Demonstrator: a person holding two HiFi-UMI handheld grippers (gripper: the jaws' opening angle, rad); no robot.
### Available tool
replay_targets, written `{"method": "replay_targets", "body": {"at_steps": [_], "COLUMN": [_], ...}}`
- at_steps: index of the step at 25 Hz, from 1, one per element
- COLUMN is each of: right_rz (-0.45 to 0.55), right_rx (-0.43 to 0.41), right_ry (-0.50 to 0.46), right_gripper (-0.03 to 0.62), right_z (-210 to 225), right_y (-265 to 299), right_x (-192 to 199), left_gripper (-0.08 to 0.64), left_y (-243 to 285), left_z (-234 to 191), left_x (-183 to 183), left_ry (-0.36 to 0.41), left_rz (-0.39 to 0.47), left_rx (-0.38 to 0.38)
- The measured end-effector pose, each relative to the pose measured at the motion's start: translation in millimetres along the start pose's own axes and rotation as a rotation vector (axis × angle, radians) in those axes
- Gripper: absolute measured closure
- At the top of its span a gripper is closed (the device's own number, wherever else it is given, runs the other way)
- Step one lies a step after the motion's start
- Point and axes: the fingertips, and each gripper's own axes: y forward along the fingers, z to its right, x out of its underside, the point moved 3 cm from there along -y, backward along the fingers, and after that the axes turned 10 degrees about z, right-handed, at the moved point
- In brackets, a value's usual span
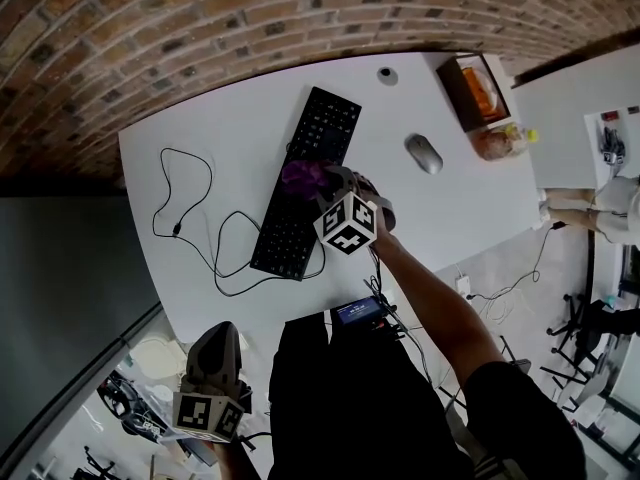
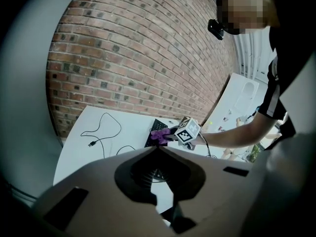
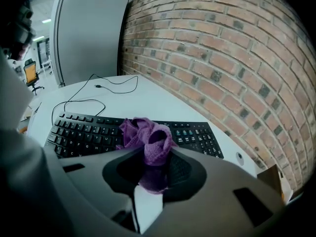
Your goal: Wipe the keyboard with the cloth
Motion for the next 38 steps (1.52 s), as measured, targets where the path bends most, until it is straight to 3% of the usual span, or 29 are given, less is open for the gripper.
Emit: {"method": "replay_targets", "body": {"at_steps": [23,34,38], "right_rz": [0.022,-0.005,-0.015], "right_rx": [0.04,0.126,0.102], "right_ry": [-0.067,-0.012,0.045], "right_gripper": [0.488,0.488,0.488], "right_z": [89.6,132.7,132.0], "right_y": [27.8,34.8,32.9], "right_x": [6.5,13.8,18.5], "left_gripper": [0.546,0.546,0.546], "left_y": [37.9,39.9,39.9], "left_z": [38.7,41.2,41.3], "left_x": [1.6,0.8,0.6], "left_ry": [0.006,0.005,0.0], "left_rz": [-0.065,-0.062,-0.057], "left_rx": [0.007,-0.001,0.002]}}
